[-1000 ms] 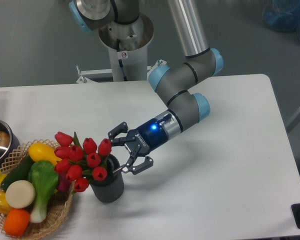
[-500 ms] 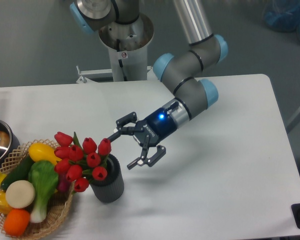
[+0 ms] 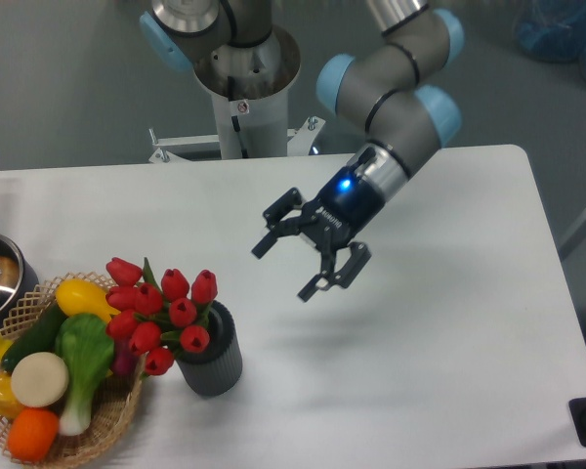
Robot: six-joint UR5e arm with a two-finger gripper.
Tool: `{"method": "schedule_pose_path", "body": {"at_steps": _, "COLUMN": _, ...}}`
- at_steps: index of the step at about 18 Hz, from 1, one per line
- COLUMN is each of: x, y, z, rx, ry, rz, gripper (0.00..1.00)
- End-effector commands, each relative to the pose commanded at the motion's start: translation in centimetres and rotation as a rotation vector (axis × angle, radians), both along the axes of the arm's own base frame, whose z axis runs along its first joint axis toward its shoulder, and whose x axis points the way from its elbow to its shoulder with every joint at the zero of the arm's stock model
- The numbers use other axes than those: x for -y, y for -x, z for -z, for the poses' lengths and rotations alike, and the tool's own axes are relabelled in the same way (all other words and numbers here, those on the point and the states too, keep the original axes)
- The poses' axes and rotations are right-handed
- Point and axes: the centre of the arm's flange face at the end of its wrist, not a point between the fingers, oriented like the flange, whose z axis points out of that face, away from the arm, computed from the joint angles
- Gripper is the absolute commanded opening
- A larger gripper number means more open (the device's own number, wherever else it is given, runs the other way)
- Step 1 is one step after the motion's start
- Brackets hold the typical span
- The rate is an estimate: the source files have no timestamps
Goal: Insert the flowers into the vase
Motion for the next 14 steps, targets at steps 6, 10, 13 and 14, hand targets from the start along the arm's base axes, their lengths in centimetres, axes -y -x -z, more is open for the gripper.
{"method": "schedule_pose_path", "body": {"at_steps": 6, "x": 3.3, "y": 1.5, "z": -4.0, "rx": -0.139, "ry": 0.227, "rz": -0.155, "gripper": 1.0}}
{"method": "schedule_pose_path", "body": {"at_steps": 10, "x": 5.0, "y": 0.8, "z": -6.1, "rx": -0.203, "ry": 0.384, "rz": -0.266, "gripper": 1.0}}
{"method": "schedule_pose_path", "body": {"at_steps": 13, "x": 6.0, "y": -0.2, "z": -8.6, "rx": -0.184, "ry": 0.398, "rz": -0.337, "gripper": 1.0}}
{"method": "schedule_pose_path", "body": {"at_steps": 14, "x": 6.9, "y": 0.2, "z": -9.8, "rx": -0.196, "ry": 0.409, "rz": -0.378, "gripper": 1.0}}
